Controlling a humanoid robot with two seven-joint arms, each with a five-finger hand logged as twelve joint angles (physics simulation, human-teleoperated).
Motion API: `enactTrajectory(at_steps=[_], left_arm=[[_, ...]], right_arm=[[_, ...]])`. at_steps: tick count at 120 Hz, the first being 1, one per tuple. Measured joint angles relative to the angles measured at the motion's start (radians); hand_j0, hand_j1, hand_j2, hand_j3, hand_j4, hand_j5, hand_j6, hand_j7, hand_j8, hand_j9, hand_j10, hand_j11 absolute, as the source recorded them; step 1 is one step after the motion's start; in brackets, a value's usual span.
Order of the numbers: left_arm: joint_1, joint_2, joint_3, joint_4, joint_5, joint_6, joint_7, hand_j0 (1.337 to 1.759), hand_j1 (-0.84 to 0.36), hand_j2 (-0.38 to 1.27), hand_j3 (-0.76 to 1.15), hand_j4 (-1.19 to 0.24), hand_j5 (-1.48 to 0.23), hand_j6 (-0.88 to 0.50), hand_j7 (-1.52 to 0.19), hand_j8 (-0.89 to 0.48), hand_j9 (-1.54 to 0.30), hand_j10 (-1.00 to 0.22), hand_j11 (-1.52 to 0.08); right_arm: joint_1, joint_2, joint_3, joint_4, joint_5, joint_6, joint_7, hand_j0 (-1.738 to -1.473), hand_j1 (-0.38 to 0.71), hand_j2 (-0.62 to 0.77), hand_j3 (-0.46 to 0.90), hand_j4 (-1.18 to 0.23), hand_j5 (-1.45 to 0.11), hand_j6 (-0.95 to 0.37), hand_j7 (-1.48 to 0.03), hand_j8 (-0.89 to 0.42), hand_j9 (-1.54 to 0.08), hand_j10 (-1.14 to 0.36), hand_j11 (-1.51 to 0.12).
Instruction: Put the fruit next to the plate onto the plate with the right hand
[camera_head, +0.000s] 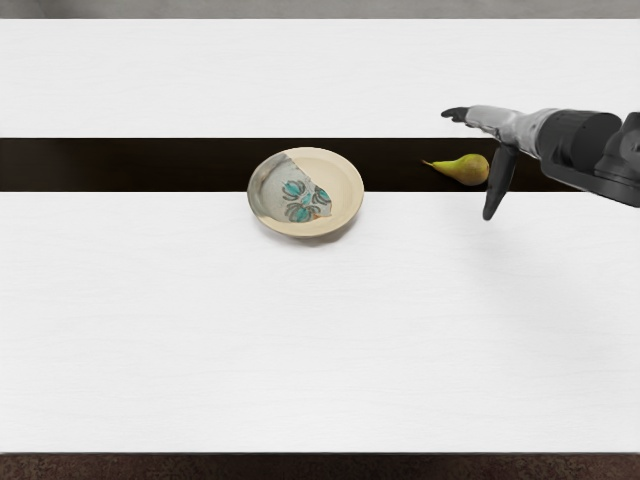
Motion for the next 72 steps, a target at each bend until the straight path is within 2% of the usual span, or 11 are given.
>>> enactTrajectory(at_steps=[26, 40, 49, 72], left_arm=[[0.0, 0.0, 0.0, 0.0, 0.0, 0.0, 0.0, 1.658, 0.34, 0.0, 0.0, 0.0, -0.01, 0.0, -0.01, 0.0, -0.01, 0.0, -0.01], [0.0, 0.0, 0.0, 0.0, 0.0, 0.0, 0.0, 1.658, 0.34, 0.0, 0.0, 0.0, -0.01, 0.0, -0.01, 0.0, -0.01, 0.0, 0.0], [0.0, 0.0, 0.0, 0.0, 0.0, 0.0, 0.0, 1.658, 0.34, 0.0, 0.0, 0.0, -0.01, 0.0, -0.01, 0.0, -0.01, 0.0, -0.01], [0.0, 0.0, 0.0, 0.0, 0.0, 0.0, 0.0, 1.658, 0.34, 0.0, 0.0, 0.0, -0.01, 0.0, -0.01, 0.0, -0.01, 0.0, 0.0]], right_arm=[[0.099, 0.154, -0.2, -0.121, -0.124, -0.124, -0.007, -1.658, -0.24, -0.02, 0.0, -0.1, -0.12, -0.1, -0.12, -0.1, -0.12, -0.09, -0.12], [0.109, 0.193, -0.25, -0.175, -0.153, -0.209, -0.008, -1.658, -0.21, -0.02, 0.0, -0.12, -0.16, -0.12, -0.16, -0.12, -0.16, -0.12, -0.16], [0.125, 0.235, -0.303, -0.244, -0.16, -0.247, -0.008, -1.658, -0.19, -0.02, 0.0, -0.14, -0.17, -0.14, -0.17, -0.14, -0.17, -0.14, -0.17], [0.19, 0.286, -0.425, -0.365, -0.154, -0.25, -0.008, -1.658, -0.14, -0.03, 0.0, -0.18, -0.22, -0.18, -0.22, -0.18, -0.22, -0.18, -0.22]])
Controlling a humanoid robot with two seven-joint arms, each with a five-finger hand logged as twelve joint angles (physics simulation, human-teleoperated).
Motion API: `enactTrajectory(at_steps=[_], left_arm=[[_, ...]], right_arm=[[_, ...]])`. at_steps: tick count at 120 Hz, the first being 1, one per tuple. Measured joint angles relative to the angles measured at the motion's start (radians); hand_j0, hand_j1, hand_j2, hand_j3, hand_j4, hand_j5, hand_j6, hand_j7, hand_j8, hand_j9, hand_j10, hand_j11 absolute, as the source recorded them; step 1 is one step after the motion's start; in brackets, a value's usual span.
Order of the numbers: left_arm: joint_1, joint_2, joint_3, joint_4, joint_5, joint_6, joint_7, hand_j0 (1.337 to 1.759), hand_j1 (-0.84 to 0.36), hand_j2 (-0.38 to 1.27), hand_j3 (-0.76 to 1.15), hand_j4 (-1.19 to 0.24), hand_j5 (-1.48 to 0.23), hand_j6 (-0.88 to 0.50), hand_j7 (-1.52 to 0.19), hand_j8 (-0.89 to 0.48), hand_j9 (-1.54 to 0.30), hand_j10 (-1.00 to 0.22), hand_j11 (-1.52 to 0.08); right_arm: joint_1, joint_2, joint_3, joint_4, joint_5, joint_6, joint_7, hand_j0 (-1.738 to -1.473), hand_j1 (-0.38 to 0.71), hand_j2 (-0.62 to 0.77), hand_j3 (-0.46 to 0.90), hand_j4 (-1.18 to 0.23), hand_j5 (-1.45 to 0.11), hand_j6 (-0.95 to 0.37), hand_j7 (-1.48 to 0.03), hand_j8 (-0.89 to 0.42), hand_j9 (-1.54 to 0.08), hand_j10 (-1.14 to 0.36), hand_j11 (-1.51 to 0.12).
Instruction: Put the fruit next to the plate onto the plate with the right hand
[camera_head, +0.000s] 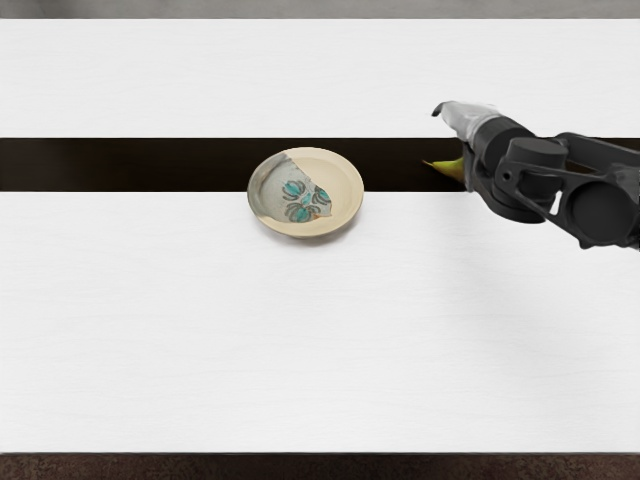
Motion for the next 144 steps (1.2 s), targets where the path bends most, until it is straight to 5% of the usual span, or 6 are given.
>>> enactTrajectory(at_steps=[70, 144], left_arm=[[0.0, 0.0, 0.0, 0.0, 0.0, 0.0, 0.0, 1.658, 0.34, 0.0, 0.0, 0.0, -0.01, 0.0, 0.0, 0.0, 0.0, 0.0, 0.0], [0.0, 0.0, 0.0, 0.0, 0.0, 0.0, 0.0, 1.658, 0.34, 0.0, 0.0, 0.0, 0.0, 0.0, 0.0, 0.0, 0.0, 0.0, 0.0]], right_arm=[[0.002, 0.192, -0.024, -0.262, 0.016, -0.005, 0.0, -1.658, 0.06, -0.07, 0.0, -0.35, -0.45, -0.35, -0.45, -0.35, -0.45, -0.34, -0.45], [-0.058, 0.234, -0.026, -0.356, 0.017, -0.155, 0.0, -1.658, 0.11, -0.07, 0.0, -0.38, -0.5, -0.38, -0.5, -0.38, -0.5, -0.38, -0.5]])
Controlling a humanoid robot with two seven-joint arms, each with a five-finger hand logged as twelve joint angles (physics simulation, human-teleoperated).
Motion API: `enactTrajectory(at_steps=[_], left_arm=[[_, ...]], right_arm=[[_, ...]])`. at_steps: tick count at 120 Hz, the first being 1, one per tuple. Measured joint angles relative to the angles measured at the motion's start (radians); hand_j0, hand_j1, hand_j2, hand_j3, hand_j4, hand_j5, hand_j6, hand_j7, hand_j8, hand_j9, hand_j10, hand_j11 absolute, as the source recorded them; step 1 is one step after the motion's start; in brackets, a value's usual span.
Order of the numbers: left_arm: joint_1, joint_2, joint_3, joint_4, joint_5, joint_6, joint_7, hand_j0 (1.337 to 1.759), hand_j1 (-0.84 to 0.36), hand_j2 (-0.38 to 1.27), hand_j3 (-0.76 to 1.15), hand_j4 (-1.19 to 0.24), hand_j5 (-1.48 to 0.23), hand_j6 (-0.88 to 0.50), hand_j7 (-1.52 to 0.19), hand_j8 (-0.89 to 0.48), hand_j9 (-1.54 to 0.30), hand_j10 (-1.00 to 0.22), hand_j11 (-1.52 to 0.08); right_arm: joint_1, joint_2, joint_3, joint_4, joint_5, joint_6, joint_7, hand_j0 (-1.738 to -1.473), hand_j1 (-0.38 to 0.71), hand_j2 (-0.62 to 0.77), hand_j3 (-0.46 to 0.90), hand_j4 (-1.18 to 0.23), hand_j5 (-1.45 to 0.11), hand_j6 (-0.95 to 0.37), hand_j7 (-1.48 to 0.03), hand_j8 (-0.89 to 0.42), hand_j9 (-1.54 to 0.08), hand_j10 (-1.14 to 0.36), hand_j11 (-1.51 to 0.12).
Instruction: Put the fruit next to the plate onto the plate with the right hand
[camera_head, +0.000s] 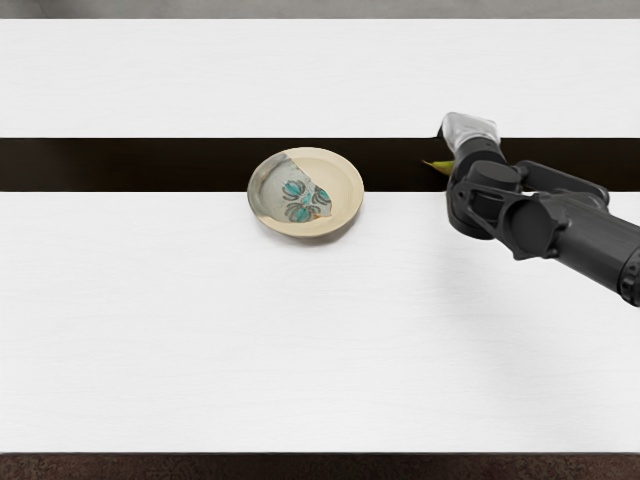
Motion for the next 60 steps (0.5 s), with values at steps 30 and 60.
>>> enactTrajectory(at_steps=[30, 60], left_arm=[[0.0, 0.0, 0.0, 0.0, 0.0, 0.0, 0.0, 1.658, 0.34, 0.0, 0.0, 0.0, 0.0, 0.0, 0.0, 0.0, 0.0, 0.0, 0.0], [0.0, 0.0, 0.0, 0.0, 0.0, 0.0, 0.0, 1.658, 0.34, 0.0, 0.0, 0.0, 0.0, 0.0, 0.0, 0.0, 0.0, 0.0, 0.0]], right_arm=[[-0.029, 0.027, 0.003, -0.072, 0.002, -0.031, 0.0, -1.658, 0.13, -0.08, 0.0, -0.4, -0.52, -0.4, -0.52, -0.4, -0.52, -0.4, -0.52], [-0.034, 0.05, 0.006, -0.097, 0.003, -0.065, 0.0, -1.658, 0.14, -0.08, 0.0, -0.41, -0.53, -0.41, -0.53, -0.41, -0.53, -0.41, -0.53]])
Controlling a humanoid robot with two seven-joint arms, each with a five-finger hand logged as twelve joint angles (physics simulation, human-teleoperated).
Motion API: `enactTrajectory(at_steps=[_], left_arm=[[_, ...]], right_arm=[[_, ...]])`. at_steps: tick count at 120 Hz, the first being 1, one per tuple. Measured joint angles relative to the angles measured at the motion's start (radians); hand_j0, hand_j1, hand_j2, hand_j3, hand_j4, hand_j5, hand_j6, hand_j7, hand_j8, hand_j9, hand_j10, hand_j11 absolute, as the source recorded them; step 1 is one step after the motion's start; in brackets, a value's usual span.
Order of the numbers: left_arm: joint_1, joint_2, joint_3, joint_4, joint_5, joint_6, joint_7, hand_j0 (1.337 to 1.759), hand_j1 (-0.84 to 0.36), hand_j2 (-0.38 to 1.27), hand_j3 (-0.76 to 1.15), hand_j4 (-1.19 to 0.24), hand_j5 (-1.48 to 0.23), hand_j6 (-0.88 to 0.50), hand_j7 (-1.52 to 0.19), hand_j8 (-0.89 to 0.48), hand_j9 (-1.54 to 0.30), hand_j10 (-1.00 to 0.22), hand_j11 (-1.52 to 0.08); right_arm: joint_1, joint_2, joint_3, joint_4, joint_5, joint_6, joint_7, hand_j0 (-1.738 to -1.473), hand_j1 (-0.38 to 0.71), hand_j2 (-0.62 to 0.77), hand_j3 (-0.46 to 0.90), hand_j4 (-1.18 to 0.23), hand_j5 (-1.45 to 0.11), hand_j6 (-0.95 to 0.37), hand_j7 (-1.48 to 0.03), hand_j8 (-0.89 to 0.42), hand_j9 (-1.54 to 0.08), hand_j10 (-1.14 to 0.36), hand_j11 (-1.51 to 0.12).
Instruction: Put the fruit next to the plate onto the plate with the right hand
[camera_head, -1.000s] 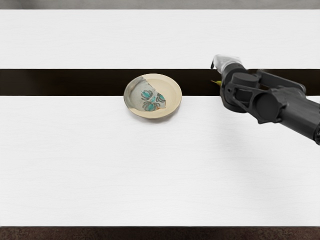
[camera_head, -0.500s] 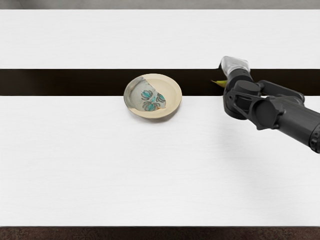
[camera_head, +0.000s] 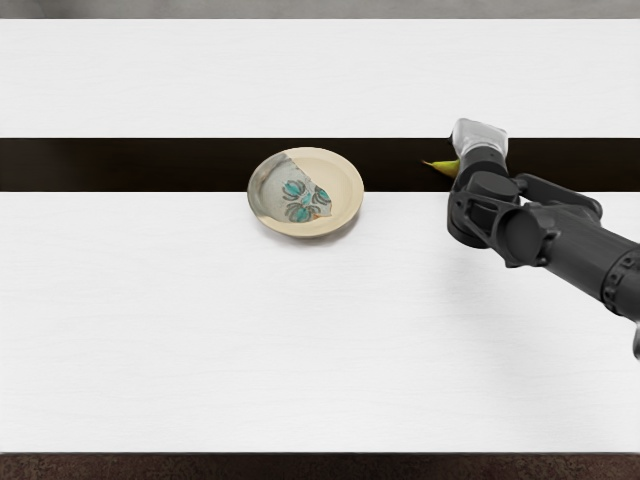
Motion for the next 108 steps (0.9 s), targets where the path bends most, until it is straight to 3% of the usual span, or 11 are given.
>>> enactTrajectory(at_steps=[36, 83, 108], left_arm=[[0.0, 0.0, 0.0, 0.0, 0.0, 0.0, 0.0, 1.658, 0.34, 0.0, 0.0, 0.0, 0.0, 0.0, 0.0, 0.0, 0.0, 0.0, 0.0], [0.0, 0.0, 0.0, 0.0, 0.0, 0.0, 0.0, 1.658, 0.34, 0.0, 0.0, 0.0, -0.01, 0.0, -0.01, 0.0, -0.01, 0.0, -0.01], [0.0, 0.0, 0.0, 0.0, 0.0, 0.0, 0.0, 1.658, 0.34, 0.0, 0.0, 0.0, -0.01, 0.0, -0.01, 0.0, -0.01, 0.0, -0.01]], right_arm=[[-0.001, 0.049, 0.0, -0.078, 0.001, -0.041, 0.0, -1.658, 0.14, -0.08, 0.0, -0.41, -0.53, -0.41, -0.53, -0.41, -0.53, -0.41, -0.53], [-0.03, 0.055, -0.006, -0.087, -0.005, -0.053, 0.0, -1.658, 0.15, -0.08, 0.0, -0.44, -0.53, -0.43, -0.55, -0.42, -0.55, -0.43, -0.55], [-0.043, 0.055, -0.005, -0.087, -0.008, -0.056, 0.0, -1.657, 0.2, -0.08, 0.0, -0.49, -0.56, -0.36, -0.61, -0.32, -0.6, -0.49, -0.6]])
